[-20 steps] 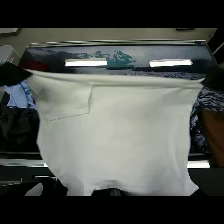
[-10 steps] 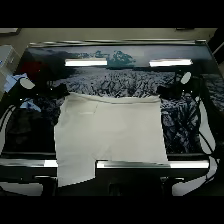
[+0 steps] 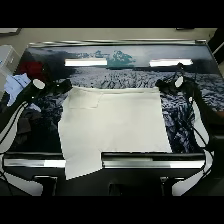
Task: Fold the clothes and pants, and hang the long-sleeved shirts on hangers.
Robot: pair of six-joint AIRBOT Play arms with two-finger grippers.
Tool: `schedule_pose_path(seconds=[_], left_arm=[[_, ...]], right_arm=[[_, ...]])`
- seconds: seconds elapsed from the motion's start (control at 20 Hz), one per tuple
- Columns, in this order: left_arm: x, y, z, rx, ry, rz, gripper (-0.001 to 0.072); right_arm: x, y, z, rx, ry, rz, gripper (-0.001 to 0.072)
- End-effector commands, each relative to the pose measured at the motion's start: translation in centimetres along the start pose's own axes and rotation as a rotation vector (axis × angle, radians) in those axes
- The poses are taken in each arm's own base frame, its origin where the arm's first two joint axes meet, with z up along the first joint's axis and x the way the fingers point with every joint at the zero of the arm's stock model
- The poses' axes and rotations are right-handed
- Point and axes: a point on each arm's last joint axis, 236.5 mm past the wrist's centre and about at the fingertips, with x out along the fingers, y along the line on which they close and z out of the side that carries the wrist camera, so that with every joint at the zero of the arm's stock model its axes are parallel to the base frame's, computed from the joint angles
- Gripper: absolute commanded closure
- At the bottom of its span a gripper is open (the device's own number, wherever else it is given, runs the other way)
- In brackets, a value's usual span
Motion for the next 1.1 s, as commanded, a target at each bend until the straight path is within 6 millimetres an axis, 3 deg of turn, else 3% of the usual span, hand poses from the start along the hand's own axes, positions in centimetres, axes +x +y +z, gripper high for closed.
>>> schedule_pose_path(seconds=[0.0,0.05,0.1,0.2,0.25,0.35,0.5,0.6,0.75,0.85,1.05], left_arm=[[-2.1,-1.2,0.7,0.033,0.013,-0.014,0.069],[-4.3,-1.3,0.6,0.071,0.046,-0.002,0.069],[-6.7,-1.1,-0.8,0.1,0.13,0.013,0.069],[-10.0,-0.1,-6.8,0.125,0.393,0.045,0.0689],[-10.4,0.7,-9.7,0.125,0.495,0.064,0.0689],[-9.9,2.0,-14.6,0.075,0.62,0.081,0.0689],[-10.0,3.8,-20.3,0.031,0.76,0.098,0.0689],[-9.9,4.6,-21.5,0.004,0.779,0.108,0.0689],[-9.8,4.6,-21.6,0.004,0.776,0.109,0.0689],[-9.8,4.5,-20.8,0.01,0.762,0.105,0.0689],[-10.0,4.0,-17.7,0.044,0.698,0.089,0.0689]], right_arm=[[-2.0,-0.9,0.6,0.024,0.034,-0.015,0.0669],[-4.1,-1.7,0.7,0.035,0.067,-0.026,0.0669],[-6.0,-2.6,-0.2,0.035,0.125,-0.043,0.0669],[-9.2,-4.2,-4.8,-0.043,0.346,-0.083,0.0669],[-9.7,-4.8,-7.3,-0.067,0.449,-0.107,0.0669],[-8.9,-5.8,-10.8,-0.057,0.547,-0.124,0.0669],[-7.6,-6.9,-13.5,-0.071,0.625,-0.131,0.067],[-7.4,-7.0,-13.6,-0.075,0.628,-0.129,0.067],[-8.1,-6.5,-14.6,-0.067,0.683,-0.109,0.0669],[-9.1,-6.6,-15.7,-0.093,0.745,-0.105,0.0669],[-9.7,-7.7,-14.9,-0.138,0.723,-0.149,0.0669]])
